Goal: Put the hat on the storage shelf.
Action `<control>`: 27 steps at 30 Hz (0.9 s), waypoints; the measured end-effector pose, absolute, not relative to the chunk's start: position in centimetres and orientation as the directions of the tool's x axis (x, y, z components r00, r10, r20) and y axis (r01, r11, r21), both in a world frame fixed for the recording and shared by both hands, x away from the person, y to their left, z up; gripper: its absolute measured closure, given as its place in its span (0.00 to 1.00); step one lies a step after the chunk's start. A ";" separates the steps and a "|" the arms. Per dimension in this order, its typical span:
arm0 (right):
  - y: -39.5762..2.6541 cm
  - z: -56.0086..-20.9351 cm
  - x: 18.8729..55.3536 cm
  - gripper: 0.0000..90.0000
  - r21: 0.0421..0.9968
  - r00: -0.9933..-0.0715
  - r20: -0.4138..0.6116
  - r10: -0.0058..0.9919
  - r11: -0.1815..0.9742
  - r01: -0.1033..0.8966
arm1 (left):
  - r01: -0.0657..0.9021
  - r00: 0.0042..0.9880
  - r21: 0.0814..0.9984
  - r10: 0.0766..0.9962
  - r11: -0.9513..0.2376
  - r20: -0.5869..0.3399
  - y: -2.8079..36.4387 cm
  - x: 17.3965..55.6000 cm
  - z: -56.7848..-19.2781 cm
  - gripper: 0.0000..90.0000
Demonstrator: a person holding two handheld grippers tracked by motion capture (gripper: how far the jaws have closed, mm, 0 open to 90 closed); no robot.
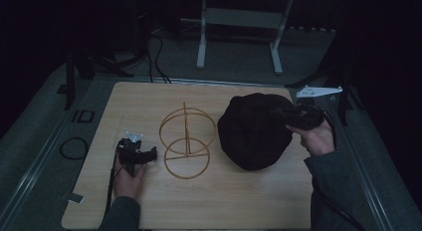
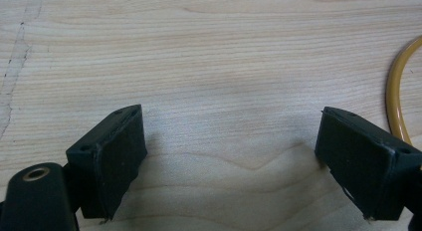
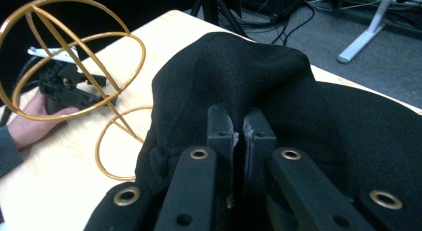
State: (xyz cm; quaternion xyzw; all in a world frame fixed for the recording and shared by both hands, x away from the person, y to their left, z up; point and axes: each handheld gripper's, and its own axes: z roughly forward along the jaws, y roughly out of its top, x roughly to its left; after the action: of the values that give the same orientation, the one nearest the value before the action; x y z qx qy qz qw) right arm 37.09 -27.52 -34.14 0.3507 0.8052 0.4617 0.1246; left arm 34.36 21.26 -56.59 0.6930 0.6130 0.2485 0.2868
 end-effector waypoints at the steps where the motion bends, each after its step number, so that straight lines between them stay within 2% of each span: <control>1: -27.6 -34.1 37.1 0.95 0.833 -0.724 0.126 0.678 0.325 0.448 | 0.707 0.125 0.702 0.992 -0.084 -0.007 21.3 34.4 -56.6 0.14; 27: -28.4 -30.6 36.5 0.95 0.864 -0.748 0.149 0.647 0.282 0.417 | 0.707 0.125 0.702 0.992 -0.084 -0.007 21.3 34.4 -56.6 0.13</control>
State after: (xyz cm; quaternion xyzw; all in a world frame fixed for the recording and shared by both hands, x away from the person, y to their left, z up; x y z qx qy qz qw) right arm 36.48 -28.36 -30.61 0.3358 0.7921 0.4963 0.1160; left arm 34.36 21.26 -56.59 0.6931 0.6129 0.2485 0.2868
